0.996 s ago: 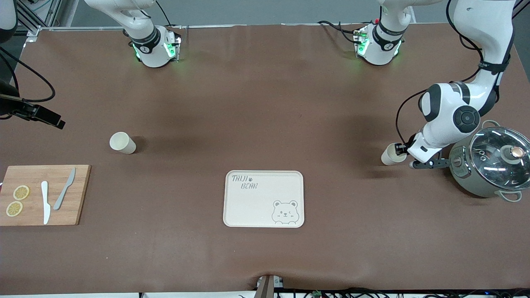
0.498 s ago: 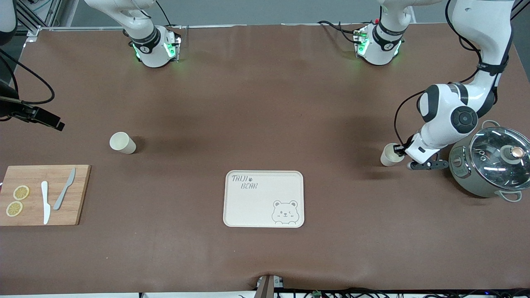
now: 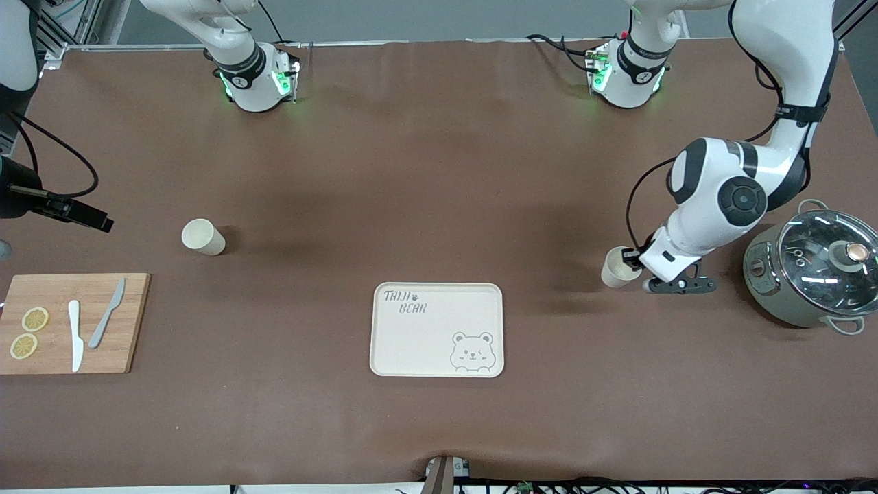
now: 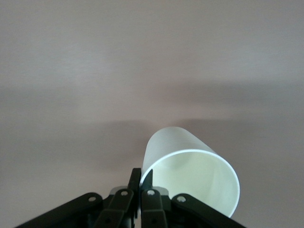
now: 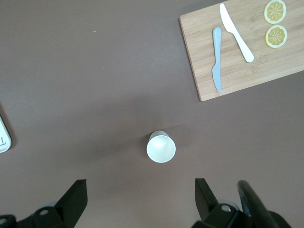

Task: Place white IKEA cup upright on tray with both arms
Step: 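Carry the cup with the left gripper onto the white tray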

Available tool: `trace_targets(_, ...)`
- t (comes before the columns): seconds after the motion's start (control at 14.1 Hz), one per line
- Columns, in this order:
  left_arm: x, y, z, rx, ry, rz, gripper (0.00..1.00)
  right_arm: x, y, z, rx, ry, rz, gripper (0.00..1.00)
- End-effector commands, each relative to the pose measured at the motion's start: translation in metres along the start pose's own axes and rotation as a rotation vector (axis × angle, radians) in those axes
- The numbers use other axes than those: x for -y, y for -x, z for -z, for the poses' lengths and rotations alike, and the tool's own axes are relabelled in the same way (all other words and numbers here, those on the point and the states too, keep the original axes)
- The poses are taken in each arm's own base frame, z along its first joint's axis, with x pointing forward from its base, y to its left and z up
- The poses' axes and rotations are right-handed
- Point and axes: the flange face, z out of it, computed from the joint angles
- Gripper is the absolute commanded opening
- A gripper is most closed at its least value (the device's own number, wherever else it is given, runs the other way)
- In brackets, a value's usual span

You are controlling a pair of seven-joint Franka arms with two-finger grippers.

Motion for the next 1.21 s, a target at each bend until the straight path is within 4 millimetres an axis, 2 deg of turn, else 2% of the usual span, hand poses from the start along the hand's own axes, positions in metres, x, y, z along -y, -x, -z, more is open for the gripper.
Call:
trace_targets(0.0,-0.058,-0.025,0.004,0.030,-0.009,0.044,0.00,-0.020,-0.013,-0.006,0.011,-0.011,-0.034,1.00)
trace_targets(0.14,-0.093,-0.038,0.004,0.022,0.002,0.078,0.00,-0.019,-0.015,-0.014,0.025,-0.008,-0.033,1.00)
trace_targets(0.21,-0.107,-0.045,0.002,0.014,0.013,0.095,0.00,-0.018,-0.020,-0.031,0.065,0.000,-0.035,1.00)
trace_targets(0.5,-0.163,-0.062,-0.019,0.003,0.043,0.172,0.00,-0.019,-0.021,-0.063,0.117,0.008,-0.032,1.00)
trace_targets(0.64,-0.181,-0.069,-0.023,-0.005,0.059,0.247,0.00,-0.019,-0.017,-0.090,0.140,0.012,-0.028,1.00)
trace_targets(0.71,-0.197,-0.067,-0.025,-0.009,0.066,0.261,0.00,-0.021,-0.015,-0.103,0.143,0.010,-0.007,1.00)
trace_targets(0.92,-0.232,-0.066,-0.027,-0.028,0.091,0.314,0.00,-0.053,-0.010,-0.146,0.170,-0.033,0.128,1.00)
trace_targets(1.0,-0.244,-0.063,-0.034,-0.027,0.094,0.333,0.00,-0.062,-0.005,-0.163,0.161,-0.054,0.142,1.00)
trace_targets(1.14,-0.262,-0.058,-0.050,-0.045,0.119,0.371,0.00,-0.063,0.007,-0.197,0.141,-0.056,0.145,1.00)
